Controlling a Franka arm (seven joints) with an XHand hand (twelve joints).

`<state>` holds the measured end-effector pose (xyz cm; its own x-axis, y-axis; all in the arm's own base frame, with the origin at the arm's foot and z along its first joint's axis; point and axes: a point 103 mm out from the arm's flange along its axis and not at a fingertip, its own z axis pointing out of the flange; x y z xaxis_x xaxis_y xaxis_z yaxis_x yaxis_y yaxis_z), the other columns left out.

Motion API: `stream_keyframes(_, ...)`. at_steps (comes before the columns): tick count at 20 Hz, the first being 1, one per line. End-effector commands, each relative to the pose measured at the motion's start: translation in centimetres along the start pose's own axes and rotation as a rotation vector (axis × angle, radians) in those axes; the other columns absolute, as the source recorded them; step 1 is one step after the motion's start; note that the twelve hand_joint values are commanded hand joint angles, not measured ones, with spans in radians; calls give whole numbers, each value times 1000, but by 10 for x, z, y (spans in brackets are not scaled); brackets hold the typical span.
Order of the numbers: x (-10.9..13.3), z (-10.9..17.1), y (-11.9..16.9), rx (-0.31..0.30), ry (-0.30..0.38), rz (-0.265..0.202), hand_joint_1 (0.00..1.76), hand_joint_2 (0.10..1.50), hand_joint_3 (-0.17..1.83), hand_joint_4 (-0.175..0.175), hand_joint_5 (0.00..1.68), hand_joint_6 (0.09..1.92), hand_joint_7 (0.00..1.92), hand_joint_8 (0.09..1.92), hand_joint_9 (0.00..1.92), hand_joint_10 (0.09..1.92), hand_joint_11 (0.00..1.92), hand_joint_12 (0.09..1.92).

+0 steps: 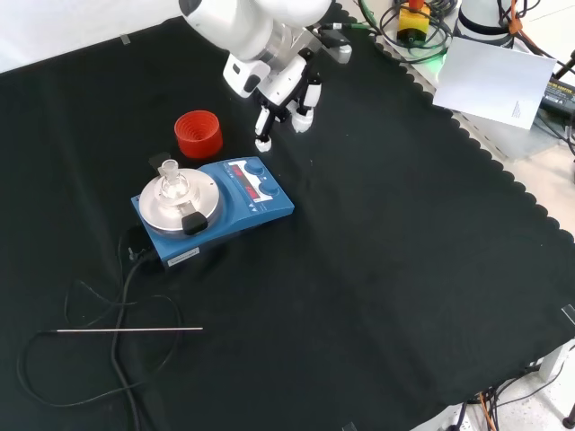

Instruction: Turn on the heater.

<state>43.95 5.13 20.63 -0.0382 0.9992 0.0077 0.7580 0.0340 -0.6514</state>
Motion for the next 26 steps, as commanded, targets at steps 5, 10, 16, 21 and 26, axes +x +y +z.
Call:
stream_keyframes(5, 11, 8, 5, 98, -25, -15, 1439, 1246, -175, -15, 321, 149, 1578, 1920, 1804, 1817, 1920, 1517)
stream_keyframes(10, 19, 14, 8, 149, -42, -22, 1446, 1249, -175, -11, 309, 114, 1581, 1920, 1807, 1819, 1920, 1527)
stream_keyframes(16, 19, 21, 12, 171, -59, -21, 1448, 1250, -175, -9, 300, 100, 1581, 1920, 1807, 1820, 1920, 1535)
stream_keyframes(21, 13, 24, 17, 174, -63, -14, 1448, 1250, -175, -4, 276, 87, 1581, 1920, 1808, 1820, 1920, 1538)
stream_keyframes(26, 16, 25, 20, 181, -74, -10, 1448, 1250, -175, -1, 255, 87, 1581, 1920, 1808, 1819, 1920, 1540)
